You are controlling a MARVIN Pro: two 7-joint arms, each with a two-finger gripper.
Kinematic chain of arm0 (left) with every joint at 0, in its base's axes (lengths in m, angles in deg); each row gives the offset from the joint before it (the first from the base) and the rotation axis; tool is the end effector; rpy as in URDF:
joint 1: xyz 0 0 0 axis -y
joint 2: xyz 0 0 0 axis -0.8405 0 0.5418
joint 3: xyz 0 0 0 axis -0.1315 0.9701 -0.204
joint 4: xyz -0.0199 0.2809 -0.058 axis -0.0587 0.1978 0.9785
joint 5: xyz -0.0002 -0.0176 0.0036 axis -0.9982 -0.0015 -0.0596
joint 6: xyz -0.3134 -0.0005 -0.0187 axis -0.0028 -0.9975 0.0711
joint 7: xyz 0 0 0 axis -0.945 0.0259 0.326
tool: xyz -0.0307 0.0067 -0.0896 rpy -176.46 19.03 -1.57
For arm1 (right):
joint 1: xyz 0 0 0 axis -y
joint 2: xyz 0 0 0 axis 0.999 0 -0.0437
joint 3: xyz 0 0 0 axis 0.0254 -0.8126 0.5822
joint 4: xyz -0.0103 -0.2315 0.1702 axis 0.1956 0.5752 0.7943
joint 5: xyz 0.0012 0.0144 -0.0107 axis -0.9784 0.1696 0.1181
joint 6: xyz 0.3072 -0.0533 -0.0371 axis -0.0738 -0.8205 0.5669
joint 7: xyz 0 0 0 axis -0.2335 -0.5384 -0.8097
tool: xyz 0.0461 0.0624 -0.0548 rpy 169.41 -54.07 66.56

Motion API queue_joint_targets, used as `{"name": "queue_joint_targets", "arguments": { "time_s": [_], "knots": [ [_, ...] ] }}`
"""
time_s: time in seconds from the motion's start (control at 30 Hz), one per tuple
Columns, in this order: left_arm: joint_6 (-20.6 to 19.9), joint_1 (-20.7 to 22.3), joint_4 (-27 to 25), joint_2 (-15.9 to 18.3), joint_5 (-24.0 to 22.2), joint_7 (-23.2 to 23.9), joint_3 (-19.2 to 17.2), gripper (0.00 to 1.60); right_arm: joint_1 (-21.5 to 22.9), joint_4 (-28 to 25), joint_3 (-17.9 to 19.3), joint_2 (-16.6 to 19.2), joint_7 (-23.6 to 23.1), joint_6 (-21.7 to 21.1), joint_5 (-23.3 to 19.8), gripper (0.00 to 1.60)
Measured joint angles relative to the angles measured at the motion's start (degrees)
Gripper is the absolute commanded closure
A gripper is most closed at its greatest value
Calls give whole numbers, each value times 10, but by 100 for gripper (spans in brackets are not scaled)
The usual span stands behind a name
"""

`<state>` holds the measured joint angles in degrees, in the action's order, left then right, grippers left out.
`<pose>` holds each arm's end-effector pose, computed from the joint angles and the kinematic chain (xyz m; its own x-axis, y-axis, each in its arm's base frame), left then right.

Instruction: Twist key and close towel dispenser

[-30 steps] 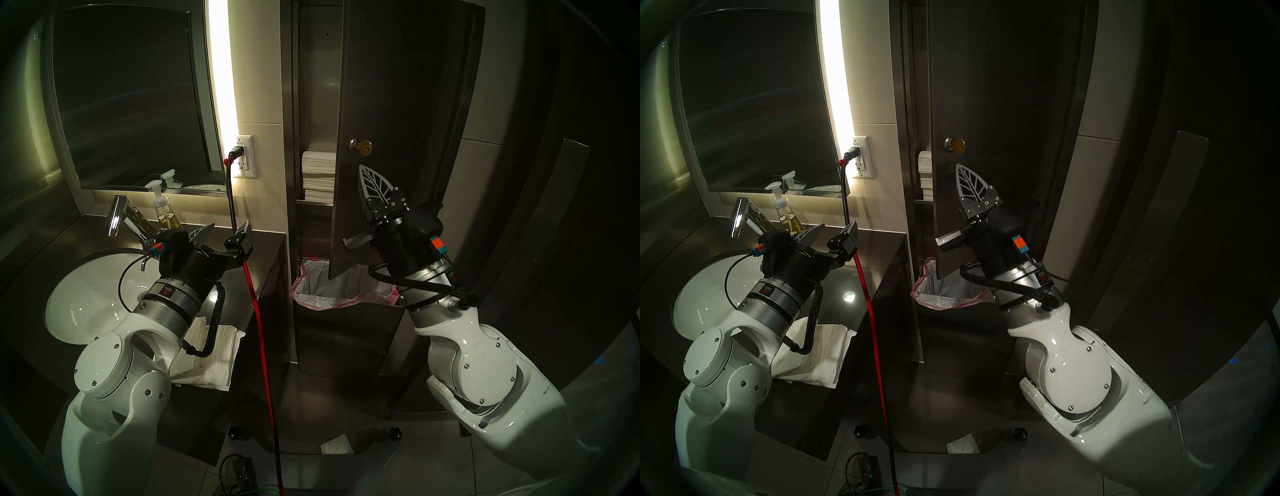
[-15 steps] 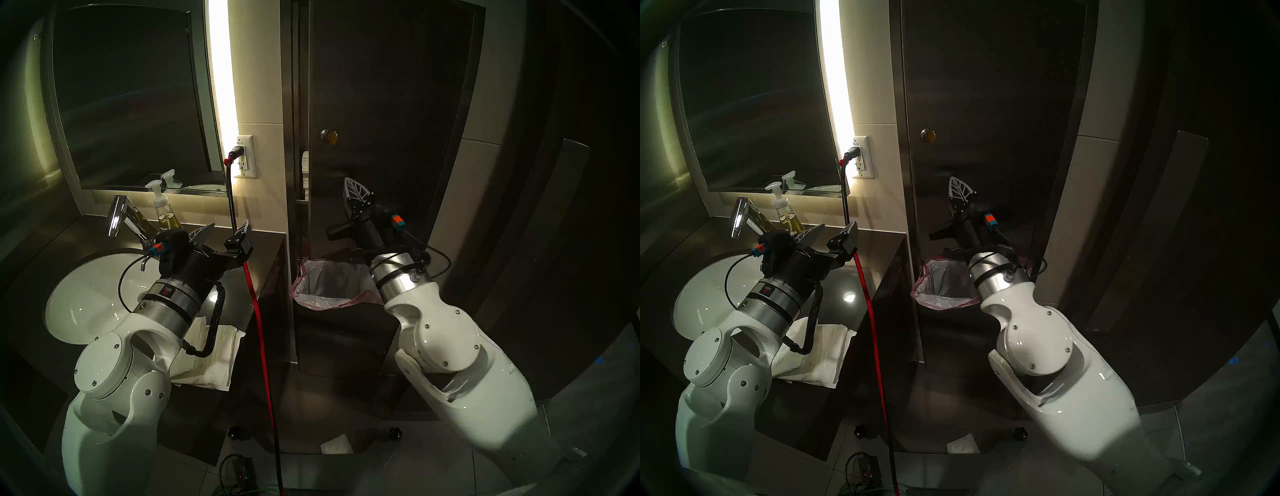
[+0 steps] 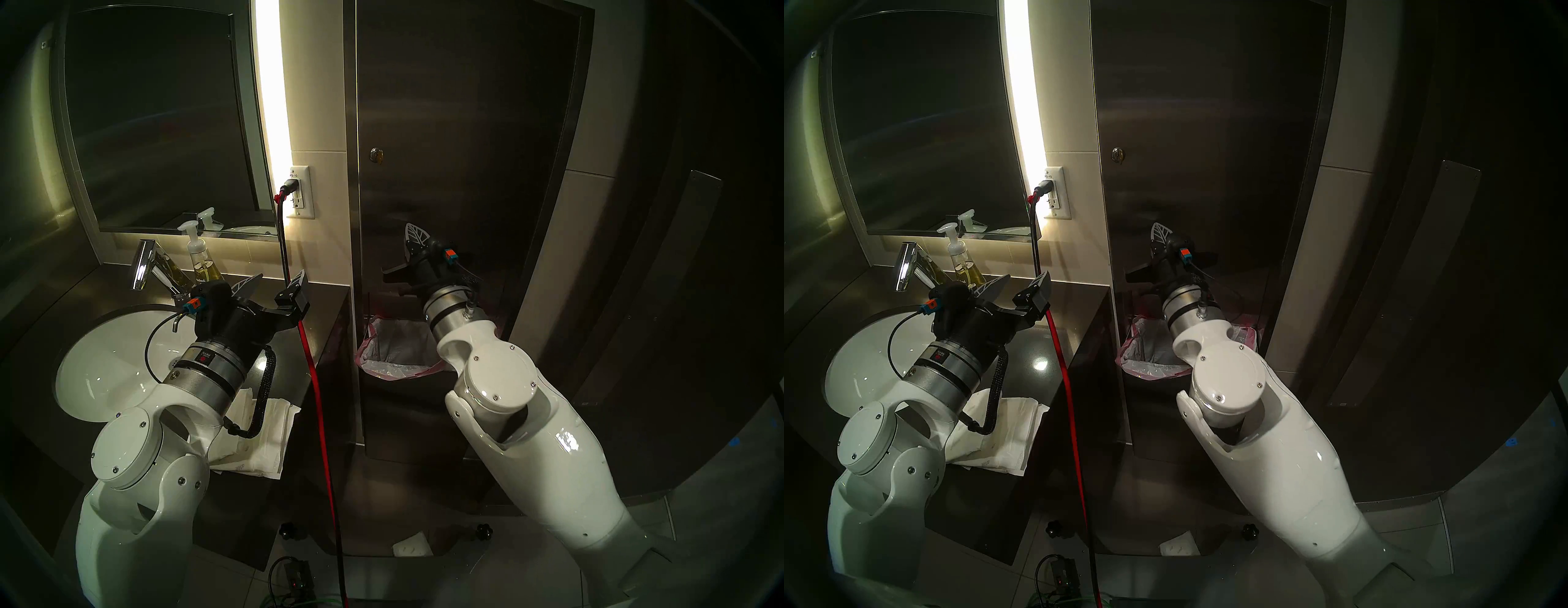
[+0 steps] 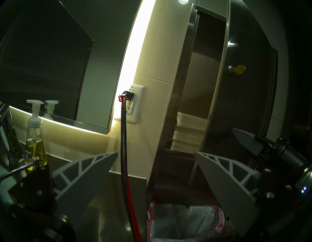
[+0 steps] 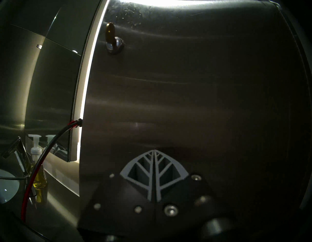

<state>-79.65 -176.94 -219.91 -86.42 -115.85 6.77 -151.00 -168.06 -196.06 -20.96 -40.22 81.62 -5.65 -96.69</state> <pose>0.2739 0.0272 -0.1564 -0.0511 0.2438 0.9685 -0.2105 -0.9506 0.2282 0.3940 0.1348 -0.1484 -0.2823 -0.0026 0.9593 0.2669 -0.9607 0.0759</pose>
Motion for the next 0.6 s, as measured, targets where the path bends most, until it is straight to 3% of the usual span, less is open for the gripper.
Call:
{"name": "queue_joint_targets", "arguments": {
  "time_s": [0.27,0.6],
  "knots": [
    [-1,0,0,-1,0,1,0,0,47,59,8,-35,-2,-5,18,160],
    [-1,0,0,-2,1,1,-1,0,90,132,-3,-51,4,10,44,160]
  ]
}}
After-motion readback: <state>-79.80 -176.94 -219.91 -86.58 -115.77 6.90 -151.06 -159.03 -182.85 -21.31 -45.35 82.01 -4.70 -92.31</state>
